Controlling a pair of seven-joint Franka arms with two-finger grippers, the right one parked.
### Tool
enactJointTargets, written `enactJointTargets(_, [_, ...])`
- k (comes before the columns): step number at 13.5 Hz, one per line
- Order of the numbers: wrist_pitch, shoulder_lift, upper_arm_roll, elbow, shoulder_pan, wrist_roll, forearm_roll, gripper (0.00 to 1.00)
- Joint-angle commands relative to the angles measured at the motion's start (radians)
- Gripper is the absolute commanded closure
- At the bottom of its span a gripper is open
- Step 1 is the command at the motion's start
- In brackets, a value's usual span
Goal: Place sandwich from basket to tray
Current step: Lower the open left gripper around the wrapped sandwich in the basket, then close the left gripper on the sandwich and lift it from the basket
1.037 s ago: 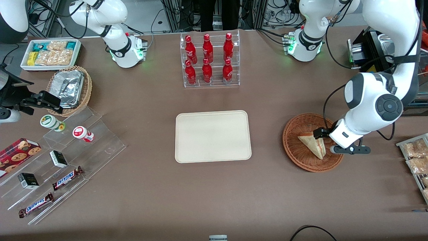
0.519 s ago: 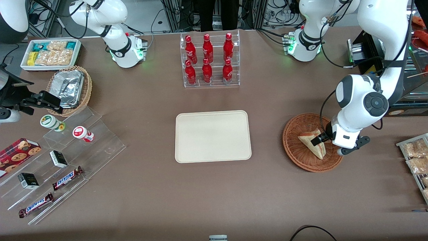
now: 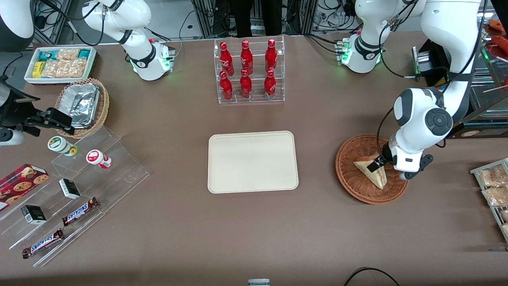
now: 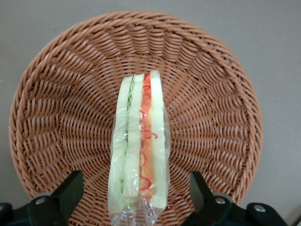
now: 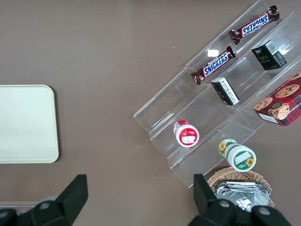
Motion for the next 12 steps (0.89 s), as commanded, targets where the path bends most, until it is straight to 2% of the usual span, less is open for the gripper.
enactJointTargets(1, [0.033,-0.005,-0.003,-0.024,-0.001,-0.03,-0.036,0.0])
enactJointTargets(8, [0.125,0.08,-0.003,-0.026,-0.004,-0.034,-0.052,0.01])
enactJointTargets(9, [0.125,0.08,-0.003,-0.027,-0.004,-0.034,-0.052,0.15])
enactJointTargets(11, [0.11,0.072,-0.003,-0.029,-0.004,-0.039,-0.052,1.0])
enactJointTargets(12, [0.086,0.062,-0.003,-0.026,-0.006,-0.025,-0.052,1.0])
